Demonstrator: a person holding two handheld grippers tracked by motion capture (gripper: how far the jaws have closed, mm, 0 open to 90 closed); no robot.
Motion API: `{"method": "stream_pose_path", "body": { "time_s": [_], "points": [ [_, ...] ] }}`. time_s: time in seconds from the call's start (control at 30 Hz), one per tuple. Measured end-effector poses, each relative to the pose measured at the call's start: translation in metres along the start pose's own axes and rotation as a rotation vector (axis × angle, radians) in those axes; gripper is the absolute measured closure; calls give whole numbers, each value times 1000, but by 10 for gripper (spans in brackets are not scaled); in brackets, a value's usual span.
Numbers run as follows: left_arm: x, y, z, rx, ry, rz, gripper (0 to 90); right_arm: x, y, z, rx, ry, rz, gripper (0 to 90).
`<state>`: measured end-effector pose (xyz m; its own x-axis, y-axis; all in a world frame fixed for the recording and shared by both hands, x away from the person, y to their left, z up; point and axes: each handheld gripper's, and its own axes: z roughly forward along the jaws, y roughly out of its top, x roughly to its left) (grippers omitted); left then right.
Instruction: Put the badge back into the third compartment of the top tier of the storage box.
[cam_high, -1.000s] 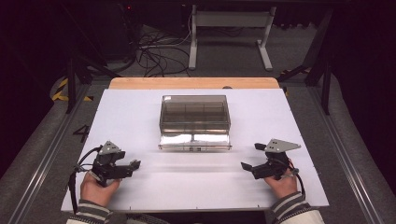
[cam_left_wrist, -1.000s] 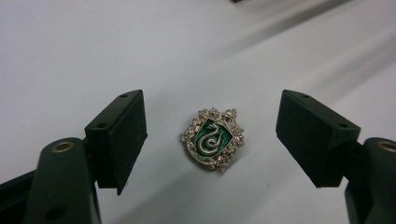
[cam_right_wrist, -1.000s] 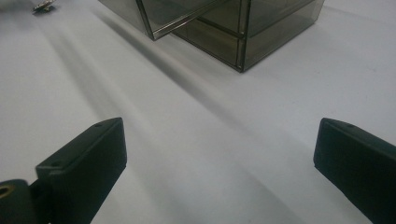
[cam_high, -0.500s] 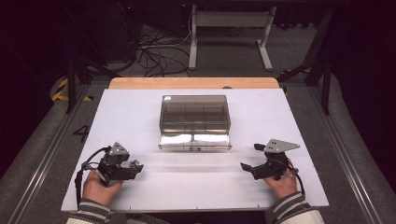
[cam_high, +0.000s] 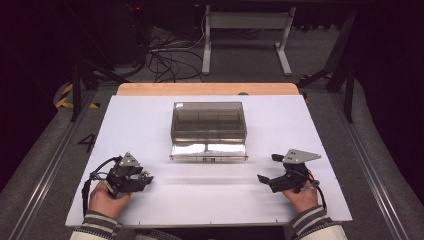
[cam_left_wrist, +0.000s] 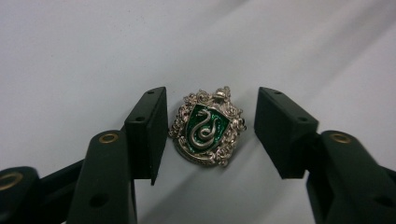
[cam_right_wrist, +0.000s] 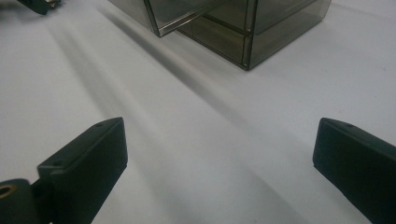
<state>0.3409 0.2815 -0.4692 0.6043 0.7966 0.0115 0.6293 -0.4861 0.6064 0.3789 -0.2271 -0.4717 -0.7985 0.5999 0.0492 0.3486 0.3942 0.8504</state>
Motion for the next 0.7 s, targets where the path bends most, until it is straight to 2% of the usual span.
{"method": "stream_pose_path", "body": {
  "time_s": [0.13,0.2,0.37,0.43,0.47,0.57,0.6,0.7],
  "points": [
    [0,0,0,-1,1,0,540,0,0,0,1,1,1,39],
    [-1,1,-1,-4,19,20,555,0,0,0,1,1,1,40],
    [-5,3,0,0,44,34,584,0,0,0,0,3,1,40],
    [-5,3,-1,-1,34,39,594,0,0,0,0,4,1,40],
    [-4,3,-5,-23,33,48,653,0,0,0,0,4,1,40],
    [-4,4,-11,-59,69,40,791,0,0,0,-1,6,1,40],
    [-4,4,-11,-74,81,34,817,0,0,0,-1,6,1,40],
    [-2,4,-13,-71,82,28,830,0,0,0,-1,8,-1,40]
  ]
}}
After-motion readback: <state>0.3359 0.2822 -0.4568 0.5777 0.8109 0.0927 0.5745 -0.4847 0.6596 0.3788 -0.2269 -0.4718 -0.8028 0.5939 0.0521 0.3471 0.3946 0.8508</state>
